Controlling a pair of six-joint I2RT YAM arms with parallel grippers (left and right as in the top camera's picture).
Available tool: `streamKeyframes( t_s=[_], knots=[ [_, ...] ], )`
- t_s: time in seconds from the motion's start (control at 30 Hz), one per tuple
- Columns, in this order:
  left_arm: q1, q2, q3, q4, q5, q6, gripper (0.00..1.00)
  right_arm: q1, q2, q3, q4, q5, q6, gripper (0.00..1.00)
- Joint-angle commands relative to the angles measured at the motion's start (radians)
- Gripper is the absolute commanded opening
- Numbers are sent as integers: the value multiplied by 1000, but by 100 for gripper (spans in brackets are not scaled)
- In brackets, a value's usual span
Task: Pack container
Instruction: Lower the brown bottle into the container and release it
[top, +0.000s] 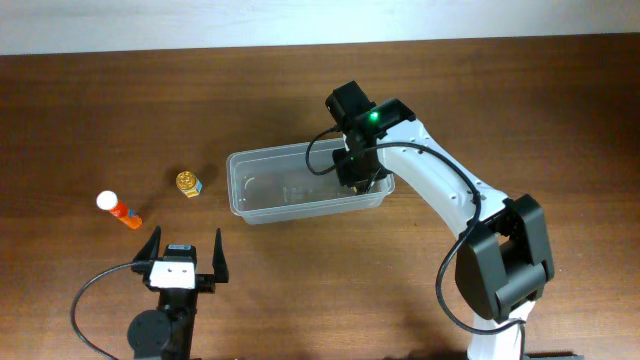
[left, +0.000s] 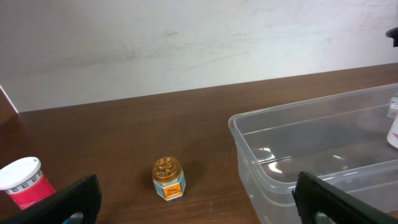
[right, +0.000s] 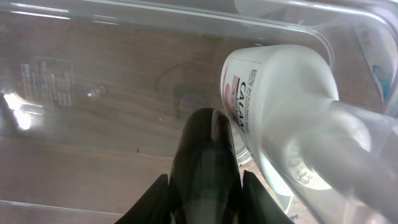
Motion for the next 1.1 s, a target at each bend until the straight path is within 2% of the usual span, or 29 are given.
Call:
streamKeyframes(
  t_s=[0.0,0.37,0.47,0.87,1.07],
  knots=[
    [7,-7,-6,-1,11,9,99,8,1,-20,4,16,22,28],
    [7,-7,-6,-1,11,9,99,8,1,-54,30,17,29,28],
    [7,-7,-6,-1,11,9,100,8,1,-54,30,17,29,38],
    [7,-7,-6,-1,10,9,99,8,0,-50,26,16,29,39],
    [7,-7,-6,-1,11,9,99,8,-15,43,-54,16,17,39]
  ],
)
